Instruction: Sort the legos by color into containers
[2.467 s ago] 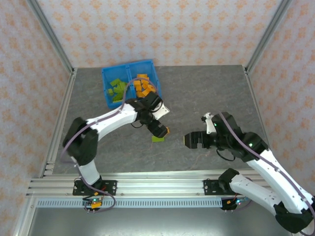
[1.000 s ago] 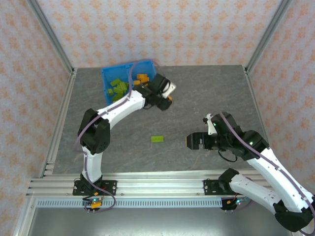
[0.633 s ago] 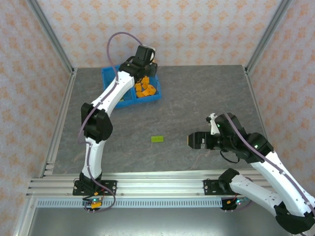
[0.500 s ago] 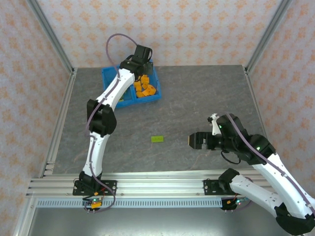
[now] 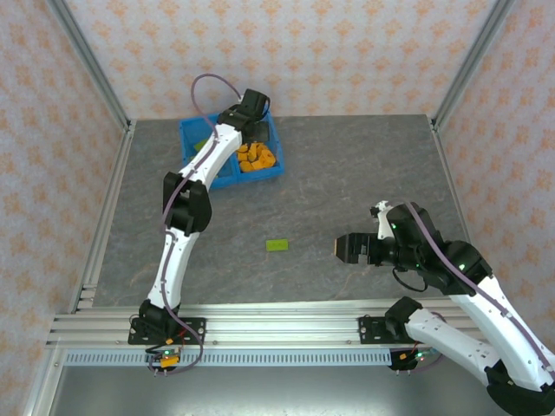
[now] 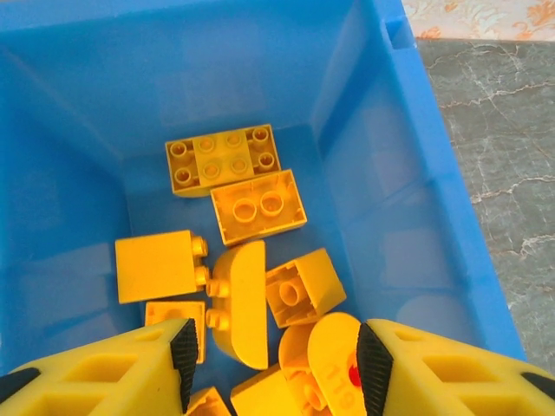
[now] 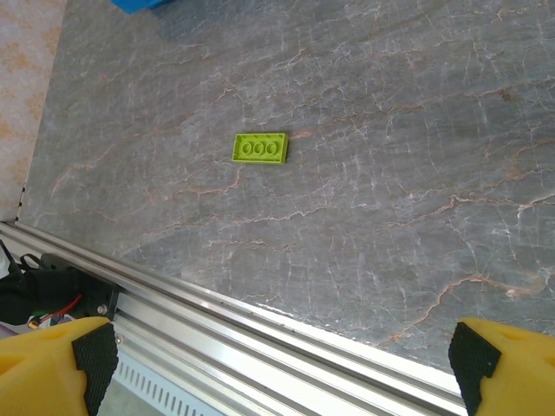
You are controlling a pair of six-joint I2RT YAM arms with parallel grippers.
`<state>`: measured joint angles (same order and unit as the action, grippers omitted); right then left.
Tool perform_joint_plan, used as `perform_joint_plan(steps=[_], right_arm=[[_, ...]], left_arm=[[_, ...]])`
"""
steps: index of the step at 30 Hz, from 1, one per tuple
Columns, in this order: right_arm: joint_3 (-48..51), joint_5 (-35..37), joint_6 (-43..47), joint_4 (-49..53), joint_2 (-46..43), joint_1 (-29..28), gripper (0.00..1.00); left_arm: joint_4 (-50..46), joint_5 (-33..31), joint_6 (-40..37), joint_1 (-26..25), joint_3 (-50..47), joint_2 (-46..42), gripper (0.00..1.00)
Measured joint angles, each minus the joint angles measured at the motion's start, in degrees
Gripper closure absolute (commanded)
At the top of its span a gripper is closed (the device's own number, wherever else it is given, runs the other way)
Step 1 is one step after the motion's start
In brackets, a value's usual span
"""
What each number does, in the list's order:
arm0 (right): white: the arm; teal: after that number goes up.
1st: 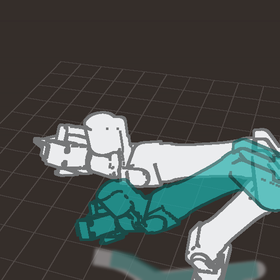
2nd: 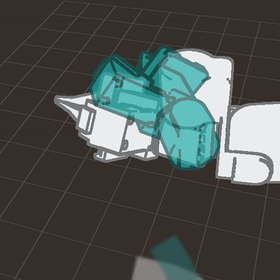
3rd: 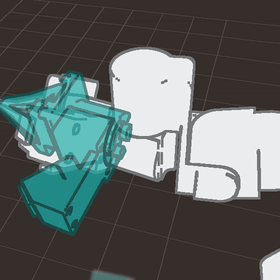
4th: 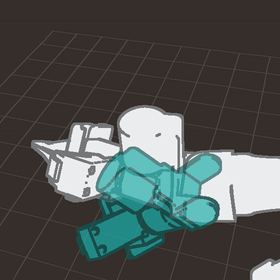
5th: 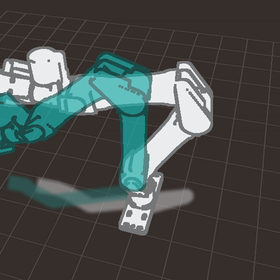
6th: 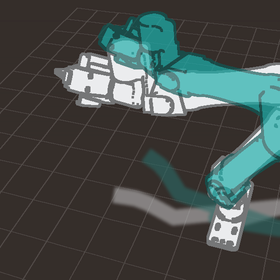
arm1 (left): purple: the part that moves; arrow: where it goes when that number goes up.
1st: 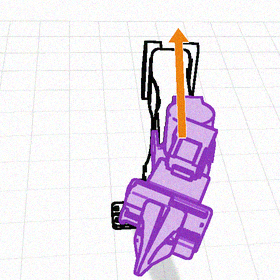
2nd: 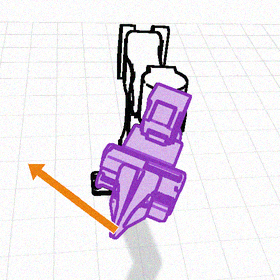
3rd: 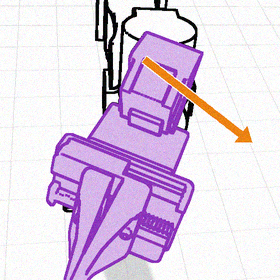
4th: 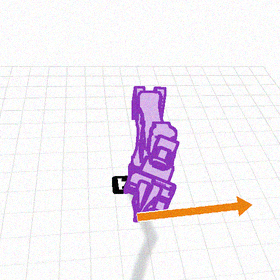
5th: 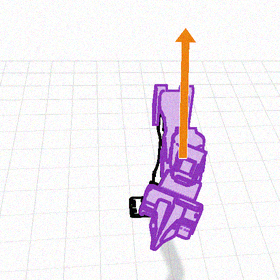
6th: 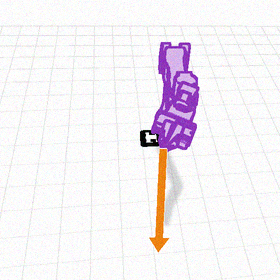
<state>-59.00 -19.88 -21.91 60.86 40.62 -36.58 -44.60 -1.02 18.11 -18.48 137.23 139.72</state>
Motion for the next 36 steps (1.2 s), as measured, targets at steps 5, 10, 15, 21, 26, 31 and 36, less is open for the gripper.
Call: perform_joint_plan(steps=[5,10,15,21,26,31,36], right_arm=[[0.0,0.6,-0.2,-0.5,0.7,0.0,0.01],[0.6,-0.2,-0.6,-2.9,5.4,0.0,0.01],[2.1,-3.8,-2.5,-8.7,12.9,0.0,0.01],[3.3,-6.5,-6.7,-17.1,22.5,-3.1,0.01],[1.6,-3.7,-8.7,-20.1,32.9,-9.2,0.01],[-0.6,0.9,-12.5,-23.1,44.2,-13.0,0.01],[-5.7,5.0,-14.5,-24.5,54.2,-16.0,0.01]], left_arm=[[3.3,2.8,0.0,-0.2,-10.7,-10.6,0.44],[9.6,6.2,-1.7,-1.9,-25.4,-30.6,0.43],[16.4,10.8,-8.3,-4.1,-41.4,-55.0,0.42],[15.6,17.9,-23.9,-4.4,-58.4,-78.0,0.33],[5.6,28.7,-43.1,-6.2,-70.6,-91.1,0.10],[-3.8,31.6,-56.4,-7.8,-81.6,-101.8,0.03],[-8.7,32.9,-62.6,-7.8,-87.6,-106.4,0.00]])
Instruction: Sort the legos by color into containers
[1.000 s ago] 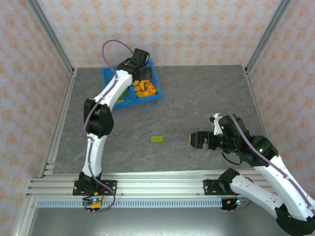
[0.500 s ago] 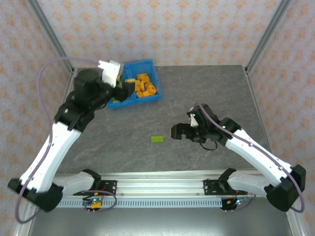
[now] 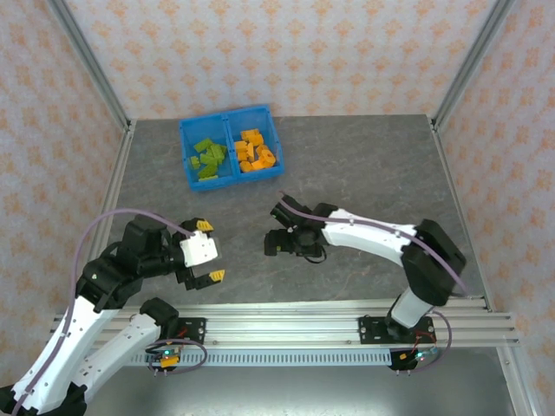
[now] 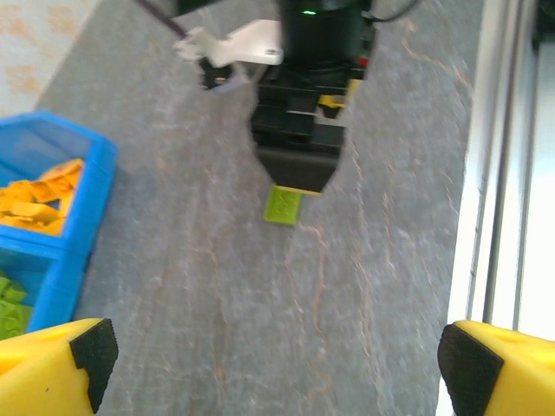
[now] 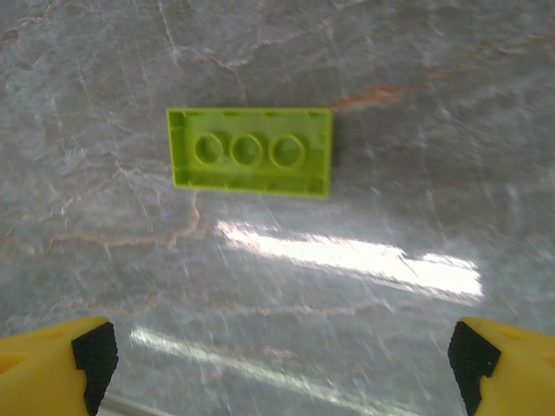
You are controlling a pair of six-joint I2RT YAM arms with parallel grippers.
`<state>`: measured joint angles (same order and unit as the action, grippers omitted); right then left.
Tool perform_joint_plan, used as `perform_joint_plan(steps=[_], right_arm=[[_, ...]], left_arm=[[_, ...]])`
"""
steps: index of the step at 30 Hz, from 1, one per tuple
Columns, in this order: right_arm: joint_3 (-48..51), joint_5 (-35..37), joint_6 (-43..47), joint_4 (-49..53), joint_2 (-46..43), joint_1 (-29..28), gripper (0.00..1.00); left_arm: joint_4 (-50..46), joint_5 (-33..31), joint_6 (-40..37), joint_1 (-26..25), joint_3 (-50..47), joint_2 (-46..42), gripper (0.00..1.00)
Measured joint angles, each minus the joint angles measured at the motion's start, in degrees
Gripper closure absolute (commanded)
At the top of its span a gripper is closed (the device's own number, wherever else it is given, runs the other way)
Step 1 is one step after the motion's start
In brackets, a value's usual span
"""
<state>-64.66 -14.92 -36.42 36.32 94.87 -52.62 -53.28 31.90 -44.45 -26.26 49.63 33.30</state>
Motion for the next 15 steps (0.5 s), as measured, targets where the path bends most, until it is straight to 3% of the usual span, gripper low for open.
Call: perform_joint_plan(steps=[10,12,15], right_arm=[[-9.6,8.9,-0.3,-1.2,13.2,-2.7,0.03],[-11.2,10.1,0.0,-1.2,15.8,-3.3,0.09],[-13.0,12.0,-0.2,-0.5,18.8,-4.3,0.29]], left_arm=[[-2.9,3.1,-5.6,0.0,-5.0,0.1,0.00],[-2.8,3.5,-5.9,0.0,-5.2,0.2,0.00],[-2.7,3.7,-6.3,0.0,-5.6,0.3,0.00]])
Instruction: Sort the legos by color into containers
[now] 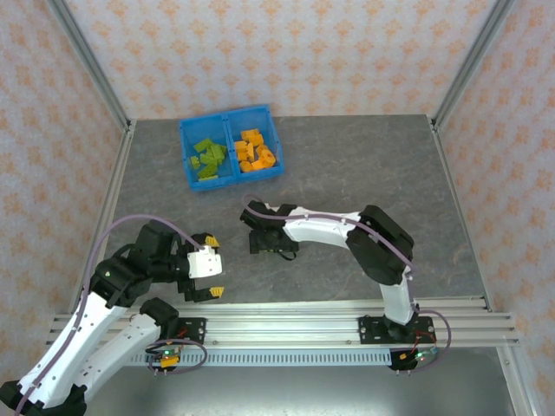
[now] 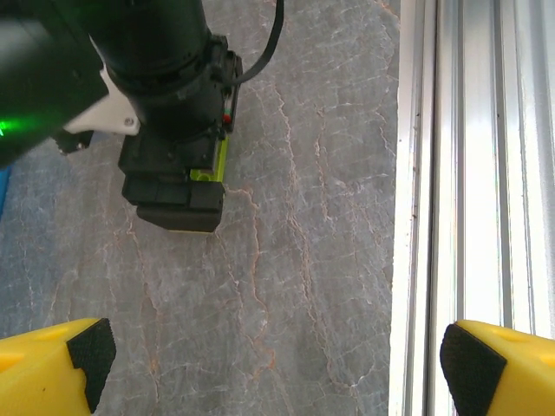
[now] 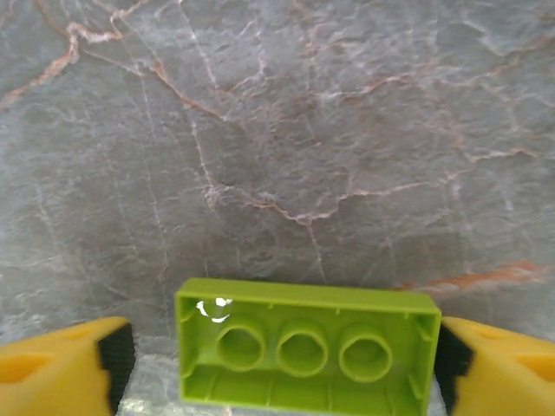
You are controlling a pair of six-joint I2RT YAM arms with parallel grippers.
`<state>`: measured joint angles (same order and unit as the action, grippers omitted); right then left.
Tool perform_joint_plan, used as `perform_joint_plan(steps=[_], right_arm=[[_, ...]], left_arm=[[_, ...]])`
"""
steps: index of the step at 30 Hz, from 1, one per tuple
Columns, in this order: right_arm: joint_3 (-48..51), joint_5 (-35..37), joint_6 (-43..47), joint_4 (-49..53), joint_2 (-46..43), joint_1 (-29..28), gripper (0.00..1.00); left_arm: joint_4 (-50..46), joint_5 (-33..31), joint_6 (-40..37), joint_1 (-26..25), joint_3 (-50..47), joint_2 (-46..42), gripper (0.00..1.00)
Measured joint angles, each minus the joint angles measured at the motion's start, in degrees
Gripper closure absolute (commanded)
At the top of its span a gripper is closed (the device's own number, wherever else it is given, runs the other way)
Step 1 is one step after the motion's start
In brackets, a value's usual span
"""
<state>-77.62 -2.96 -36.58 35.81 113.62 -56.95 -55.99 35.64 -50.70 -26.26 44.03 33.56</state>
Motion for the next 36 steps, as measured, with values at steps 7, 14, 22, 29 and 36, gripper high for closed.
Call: perform_joint_plan(steps=[7,14,22,29,36], right_arm=[[-0.7,2.3,-2.0,1.2,0.3,-0.3,0.46],[3.9,4.0,-1.9,0.3,-7.2,-0.3,0.46],[2.3,4.7,0.9,-7.2,-23.9,-0.3,0.46],[-16.9,-0.5,1.0,-11.4,-8.8,-0.3,0.46],[-34.0,-1.4,-1.6,-11.6,9.1,0.0,0.48]], left_arm=[[0.0,0.0,-0.3,0.0,0.0,1.3,0.00],[1.7,0.0,1.8,0.0,0.0,0.7,0.00],[19.8,-6.4,20.5,0.0,-8.7,-4.6,0.00],[23.6,-23.9,28.6,0.2,-8.6,-14.0,0.00],[24.4,-37.5,32.3,0.2,-10.2,-29.7,0.00]])
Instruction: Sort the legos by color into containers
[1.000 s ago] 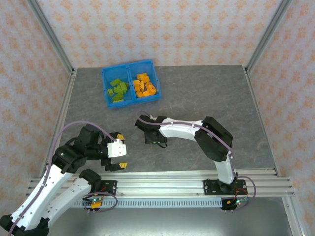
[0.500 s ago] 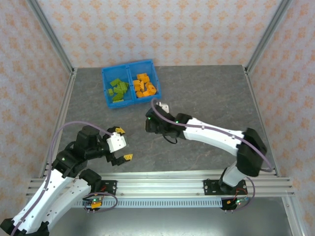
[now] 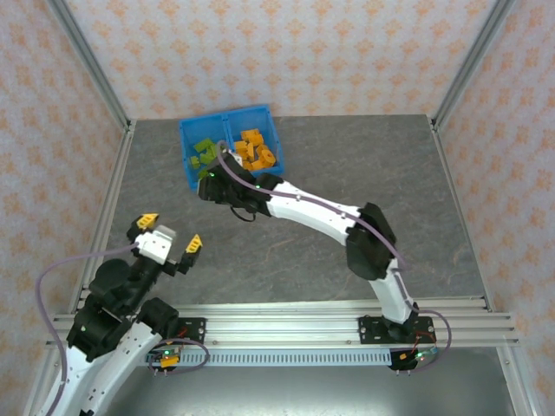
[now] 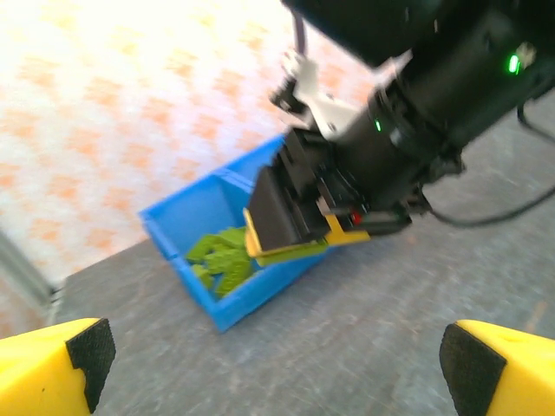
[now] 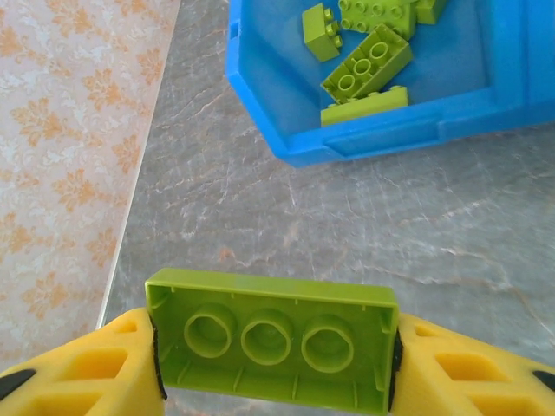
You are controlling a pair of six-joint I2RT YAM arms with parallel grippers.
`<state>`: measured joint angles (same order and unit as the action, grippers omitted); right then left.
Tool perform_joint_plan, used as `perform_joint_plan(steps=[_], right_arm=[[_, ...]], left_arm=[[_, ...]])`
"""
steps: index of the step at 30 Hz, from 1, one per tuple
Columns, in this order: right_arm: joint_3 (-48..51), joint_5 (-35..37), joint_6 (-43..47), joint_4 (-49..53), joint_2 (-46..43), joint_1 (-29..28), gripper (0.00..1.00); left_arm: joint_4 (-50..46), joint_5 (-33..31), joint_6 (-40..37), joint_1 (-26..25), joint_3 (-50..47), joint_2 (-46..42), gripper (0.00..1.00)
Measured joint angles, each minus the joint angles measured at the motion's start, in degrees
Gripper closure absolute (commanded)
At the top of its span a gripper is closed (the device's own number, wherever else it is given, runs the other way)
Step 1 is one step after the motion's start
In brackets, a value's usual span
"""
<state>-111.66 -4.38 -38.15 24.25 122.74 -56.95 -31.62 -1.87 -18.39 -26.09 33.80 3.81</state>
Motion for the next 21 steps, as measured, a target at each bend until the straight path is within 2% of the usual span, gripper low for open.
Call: perform_joint_plan(steps=[4,10,16,21], right_arm=[[-13.1,0.4,-1.0,2.1,10.5,0.9,0.48],[-31.9,2.4,-1.9,5.5,23.4,2.4,0.52],[-35.4,2.7,-1.5,5.9,26.7,4.1,0.45],[-35.6,-0.6,1.2,8.4,25.7,4.8,0.38]], left_arm=[[0.0,-3.2,0.5,0.0,-1.2,-2.7,0.00],[0.2,1.1,-0.4,0.0,-1.3,3.3,0.00],[0.2,2.6,-1.2,0.0,-1.3,6.4,0.00],[1.0,-3.5,2.0,0.4,-1.4,7.6,0.00]])
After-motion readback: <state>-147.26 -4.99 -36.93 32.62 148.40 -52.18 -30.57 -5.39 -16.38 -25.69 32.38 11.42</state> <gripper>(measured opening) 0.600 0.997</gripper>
